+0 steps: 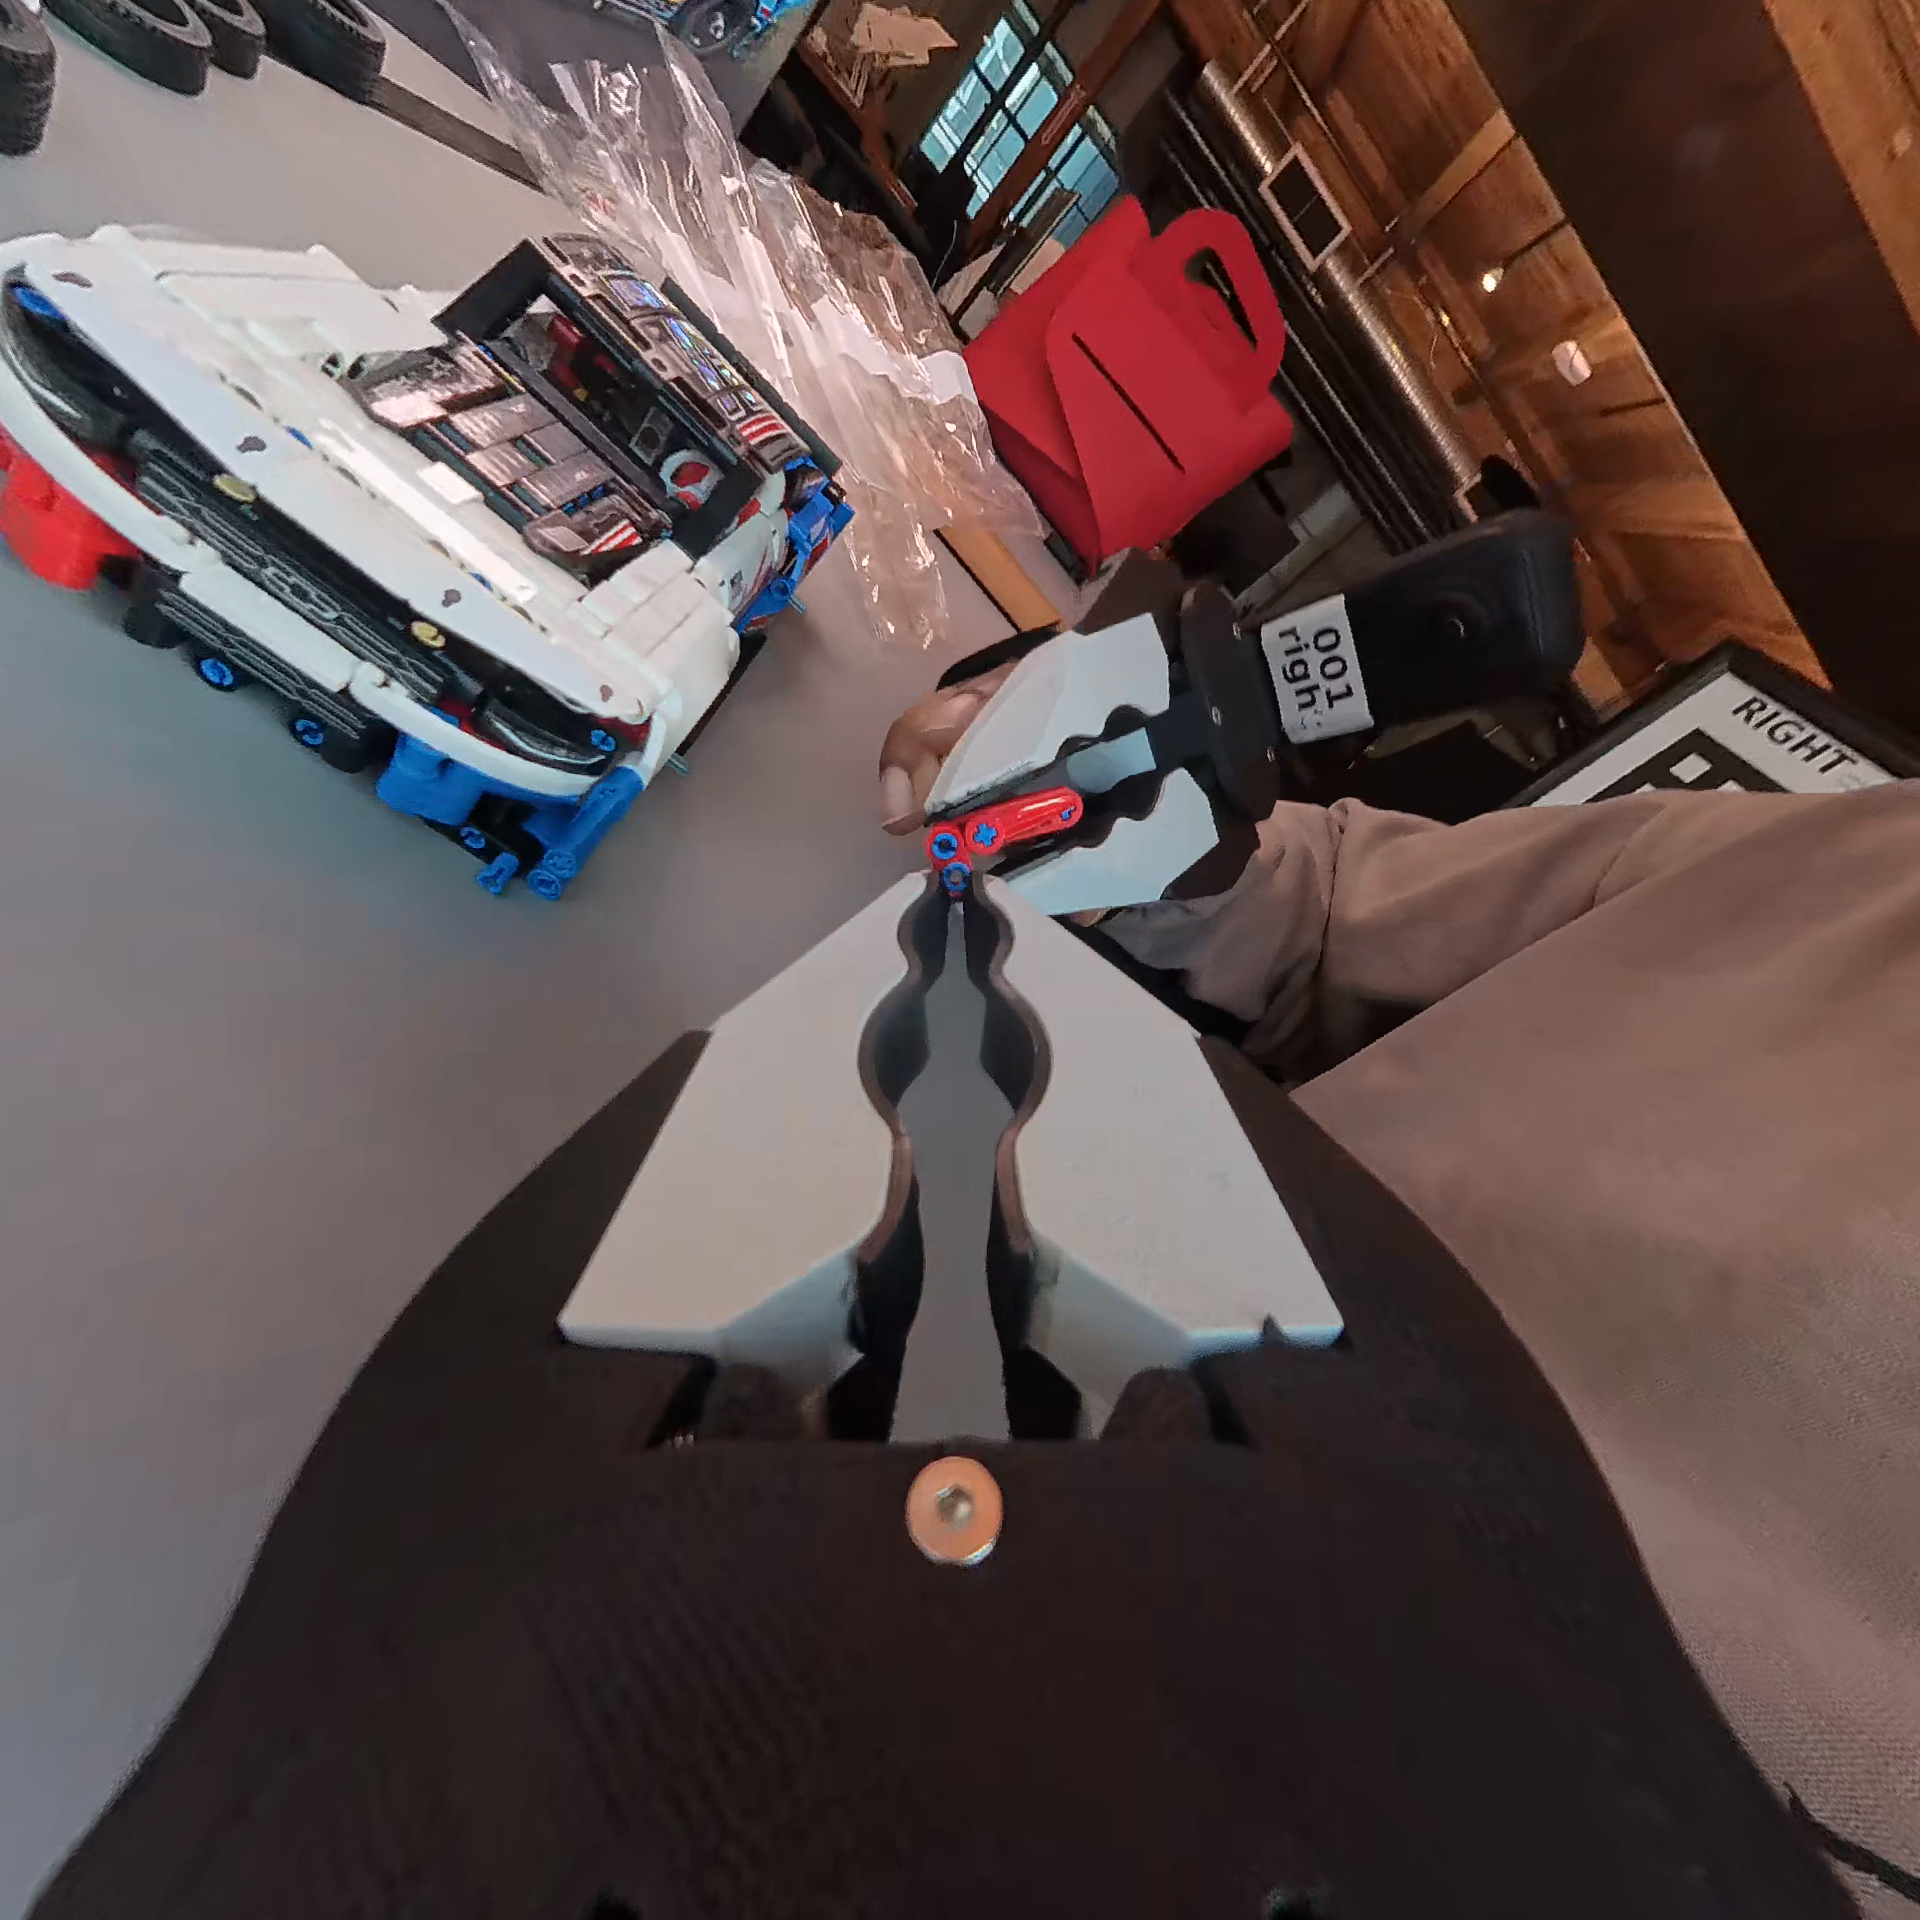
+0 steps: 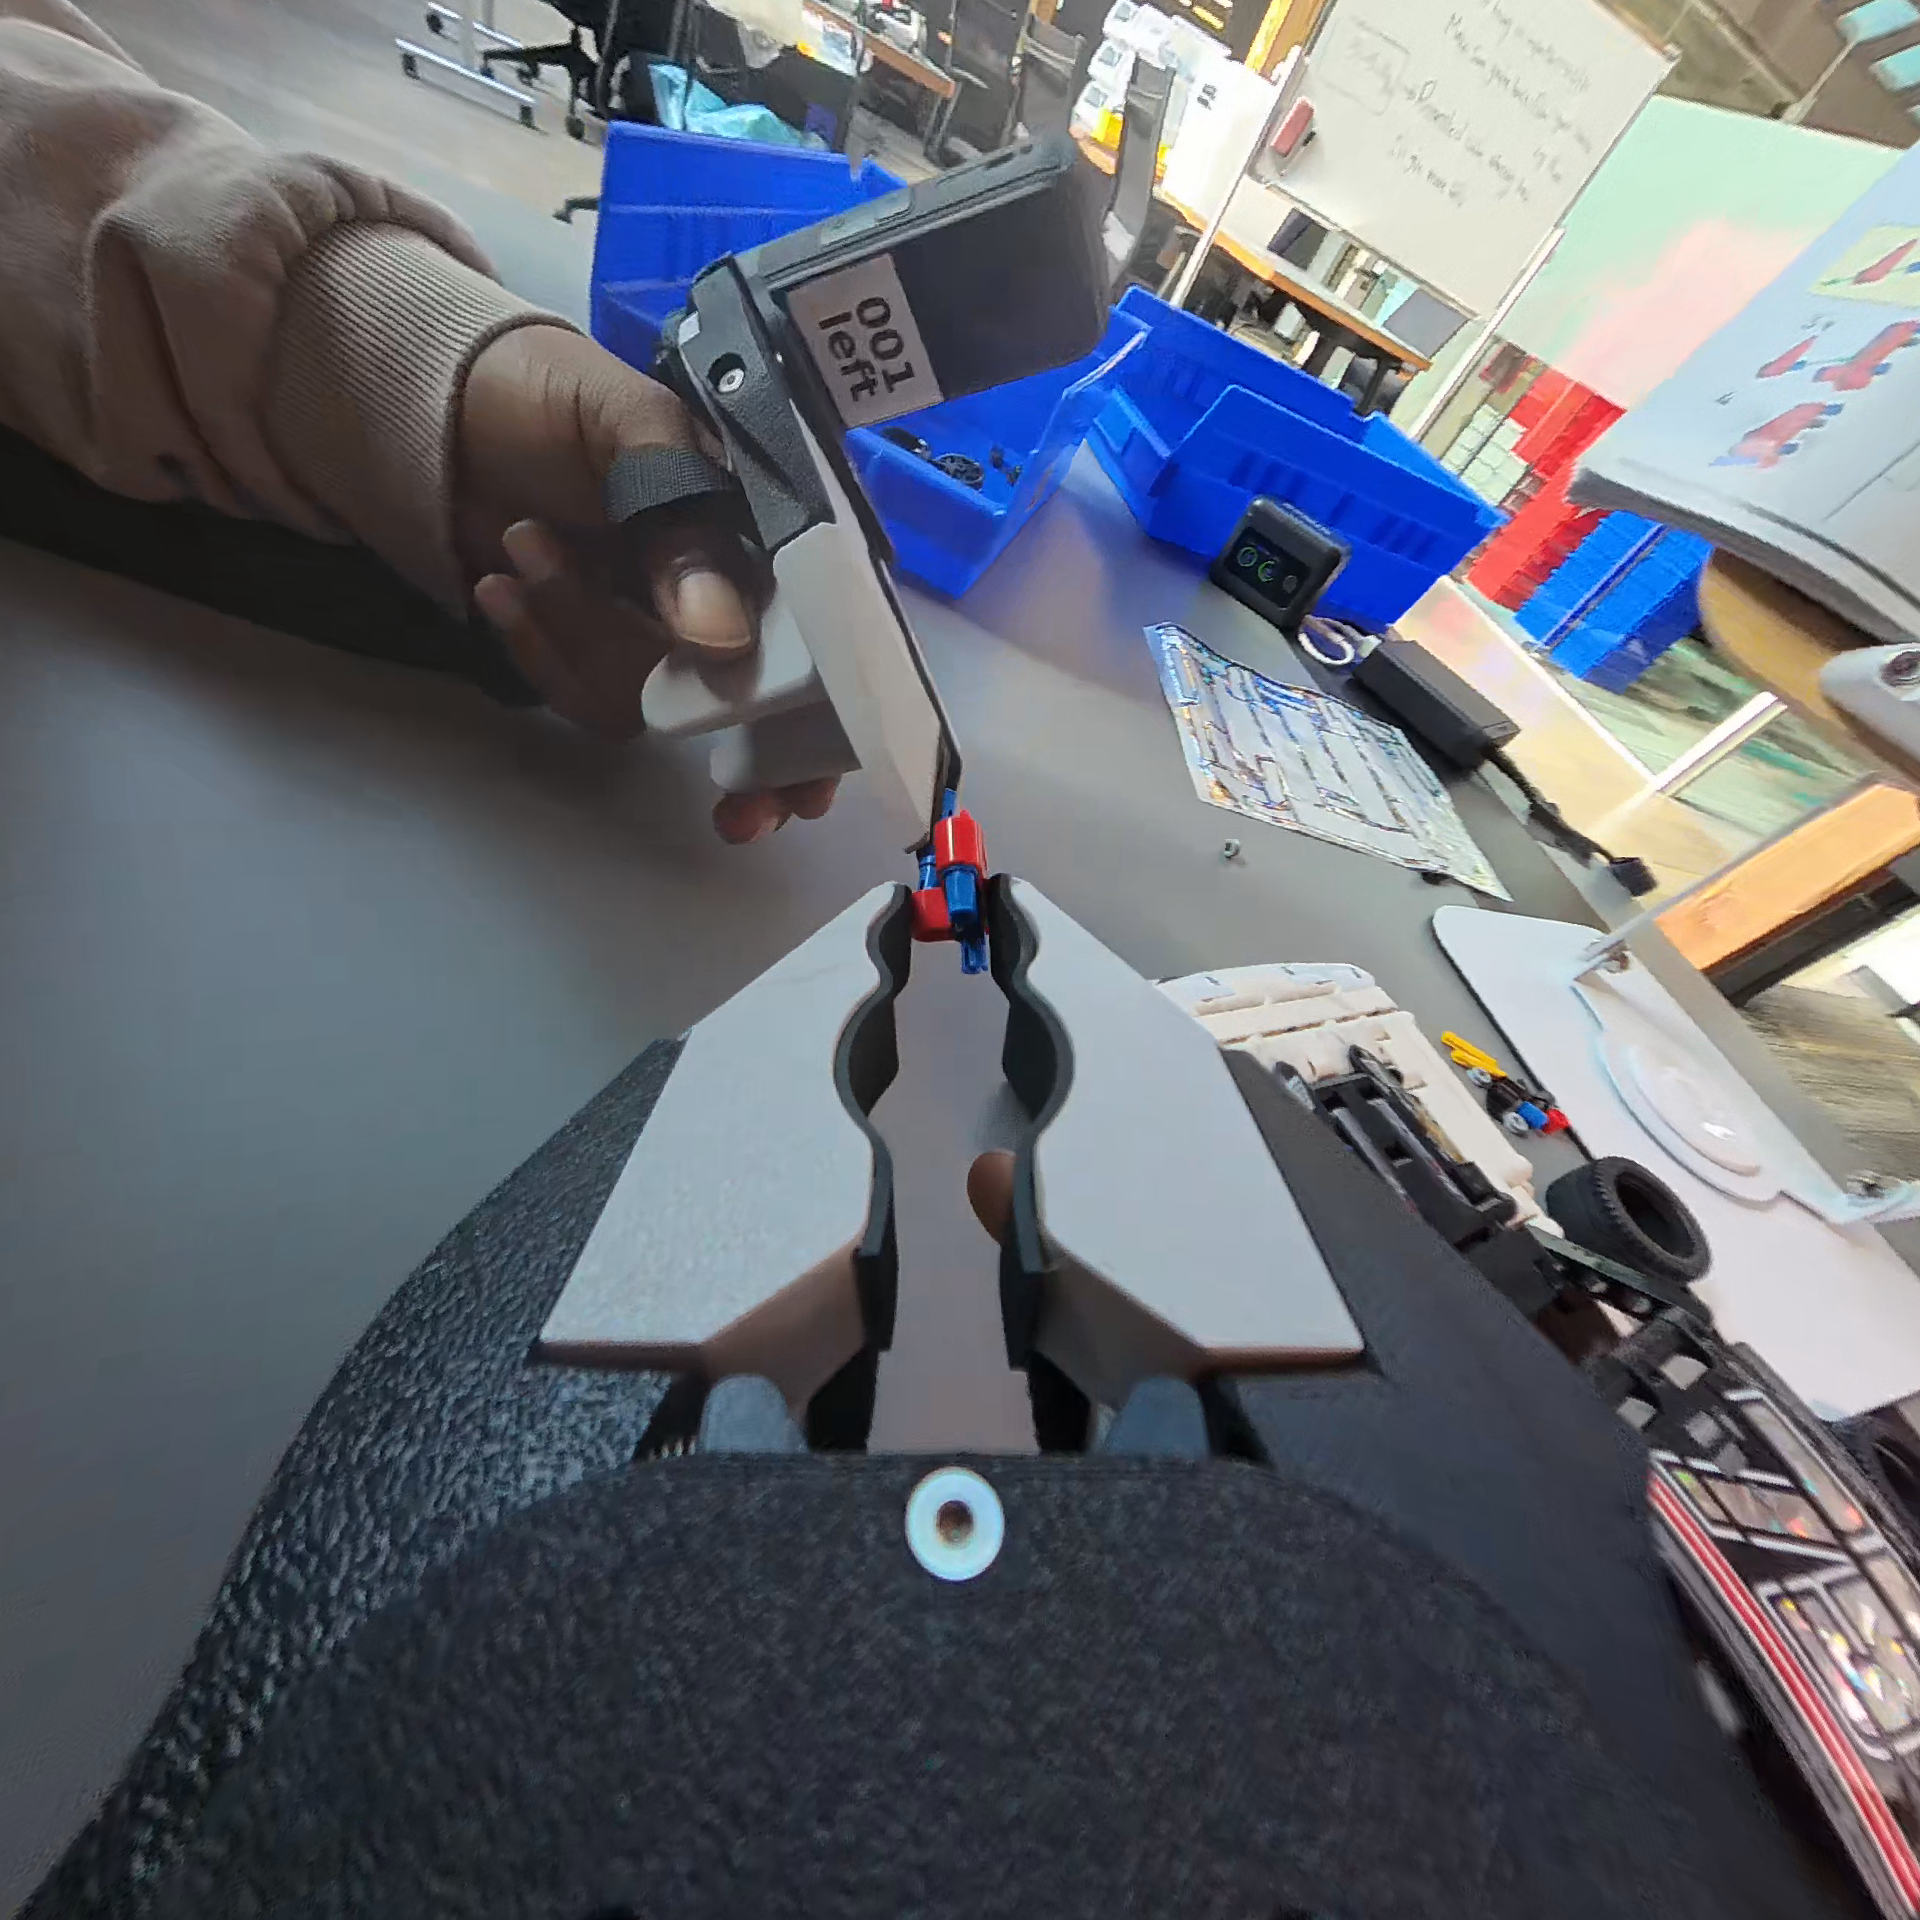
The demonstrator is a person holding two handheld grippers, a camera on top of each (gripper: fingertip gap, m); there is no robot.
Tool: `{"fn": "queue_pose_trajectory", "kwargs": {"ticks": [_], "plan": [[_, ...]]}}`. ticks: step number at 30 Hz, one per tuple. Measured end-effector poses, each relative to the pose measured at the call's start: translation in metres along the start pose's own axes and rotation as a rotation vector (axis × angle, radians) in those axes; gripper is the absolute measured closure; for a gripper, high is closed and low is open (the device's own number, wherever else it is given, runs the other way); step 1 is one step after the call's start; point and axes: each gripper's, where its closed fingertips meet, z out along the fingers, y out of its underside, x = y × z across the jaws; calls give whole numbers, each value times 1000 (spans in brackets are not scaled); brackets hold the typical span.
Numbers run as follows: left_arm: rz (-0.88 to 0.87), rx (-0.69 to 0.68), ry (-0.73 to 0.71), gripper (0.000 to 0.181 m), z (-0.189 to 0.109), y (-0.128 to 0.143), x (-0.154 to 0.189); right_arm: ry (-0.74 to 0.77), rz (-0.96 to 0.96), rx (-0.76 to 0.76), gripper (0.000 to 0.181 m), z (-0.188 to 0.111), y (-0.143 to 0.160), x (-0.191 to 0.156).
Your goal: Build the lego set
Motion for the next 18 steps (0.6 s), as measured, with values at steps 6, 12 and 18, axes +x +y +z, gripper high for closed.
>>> {"fn": "queue_pose_trajectory", "kwargs": {"ticks": [6, 12, 18], "plan": [[-51, 87, 13, 180, 0, -10, 2, 107, -46, 26, 171, -1, -9, 8], [-107, 92, 68, 180, 6, -7, 7, 116, -109, 46, 175, -6, -17, 9], [-175, 148, 100, 180, 4, -16, 6, -23, 42, 141, 164, -14, -27, 5]]}}
